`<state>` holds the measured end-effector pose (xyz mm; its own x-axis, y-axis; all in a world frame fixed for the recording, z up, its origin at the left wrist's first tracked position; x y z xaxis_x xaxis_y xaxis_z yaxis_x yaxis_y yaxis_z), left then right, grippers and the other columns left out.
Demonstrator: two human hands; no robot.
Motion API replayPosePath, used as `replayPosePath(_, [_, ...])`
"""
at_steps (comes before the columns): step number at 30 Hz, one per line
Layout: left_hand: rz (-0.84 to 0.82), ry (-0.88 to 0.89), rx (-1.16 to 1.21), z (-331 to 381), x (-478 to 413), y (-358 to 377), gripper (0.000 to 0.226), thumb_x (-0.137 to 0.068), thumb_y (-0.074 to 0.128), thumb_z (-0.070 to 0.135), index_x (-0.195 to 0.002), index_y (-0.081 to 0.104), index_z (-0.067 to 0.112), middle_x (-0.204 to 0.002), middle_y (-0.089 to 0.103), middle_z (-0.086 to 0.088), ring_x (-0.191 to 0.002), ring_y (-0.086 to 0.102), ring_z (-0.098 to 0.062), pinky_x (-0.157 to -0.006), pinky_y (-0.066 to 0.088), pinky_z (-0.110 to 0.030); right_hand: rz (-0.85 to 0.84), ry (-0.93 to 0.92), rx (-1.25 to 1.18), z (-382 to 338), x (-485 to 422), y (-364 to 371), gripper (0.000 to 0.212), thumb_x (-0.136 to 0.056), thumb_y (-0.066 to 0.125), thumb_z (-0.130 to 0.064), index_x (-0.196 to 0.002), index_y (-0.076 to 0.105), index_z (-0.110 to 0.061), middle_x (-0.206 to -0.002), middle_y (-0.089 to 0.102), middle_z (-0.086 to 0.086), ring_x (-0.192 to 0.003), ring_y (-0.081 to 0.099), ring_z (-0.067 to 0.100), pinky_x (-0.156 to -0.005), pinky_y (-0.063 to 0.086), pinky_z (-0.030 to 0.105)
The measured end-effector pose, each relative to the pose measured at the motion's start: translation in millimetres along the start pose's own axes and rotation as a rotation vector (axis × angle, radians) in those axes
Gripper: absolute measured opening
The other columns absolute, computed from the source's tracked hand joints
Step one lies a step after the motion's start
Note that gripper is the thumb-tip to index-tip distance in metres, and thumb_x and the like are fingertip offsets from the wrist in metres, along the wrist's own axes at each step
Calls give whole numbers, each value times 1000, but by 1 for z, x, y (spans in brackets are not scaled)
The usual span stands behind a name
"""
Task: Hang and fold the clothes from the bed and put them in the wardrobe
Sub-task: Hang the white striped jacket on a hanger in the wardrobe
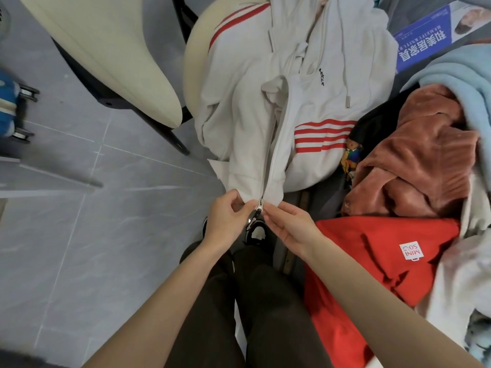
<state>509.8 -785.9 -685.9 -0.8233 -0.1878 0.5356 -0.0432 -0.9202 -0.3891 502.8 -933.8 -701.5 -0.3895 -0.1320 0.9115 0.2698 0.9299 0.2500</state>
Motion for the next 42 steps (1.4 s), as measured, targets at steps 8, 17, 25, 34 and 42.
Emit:
replayPosePath(8, [-101,-145,100,-2,-8,-7,29,-84,71,22,-73,60,-2,-70,60,-9,-66,52,-12,-60,39,-16,-12,127,516,-5,5,7,25,-81,76,-24,-100,74,-7,-82,69,1,-70,62,8,-65,55,19])
replayPosePath(17, [-149,-86,-12,12,-12,-23,31,-88,66,22,-91,63,-9,-93,70,-15,-91,64,-27,-86,48,-39,14,-166,833,-18,7,26,13,-86,70,-31,-80,74,-21,-73,66,-3,-59,60,2,-60,53,17])
replayPosePath(25, [-84,-182,-60,0,1,-19,11,-97,52,21,-97,49,10,-82,53,-3,-75,50,-17,-64,39,-29,-93,-51,746,-42,11,48,25,-94,59,-29,-73,59,-16,-55,46,-6,-43,35,6,-44,31,17])
replayPosePath(34, [-60,-206,45,-10,7,-39,15,-96,51,21,-107,51,10,-96,70,-6,-95,63,-22,-84,47,-36,-62,-47,787,-43,11,78,30,-95,57,-33,-69,53,-18,-51,41,-8,-41,31,4,-38,25,16])
replayPosePath(42, [44,-413,674,-21,10,-38,16,-102,41,26,-104,48,12,-86,52,1,-82,51,-12,-87,46,-32,-165,-472,1422,-25,28,99,43,-104,34,-29,-64,45,-16,-57,42,-5,-49,39,3,-56,32,16])
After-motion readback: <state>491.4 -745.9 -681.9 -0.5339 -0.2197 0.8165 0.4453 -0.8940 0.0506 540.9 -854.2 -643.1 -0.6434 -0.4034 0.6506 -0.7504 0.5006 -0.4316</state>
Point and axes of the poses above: each hand's wrist, its own x-axis away from the middle knuckle, its own y-axis out of the palm, z = x × y, the point moved 6 cm from there along -x, towards the middle knuckle
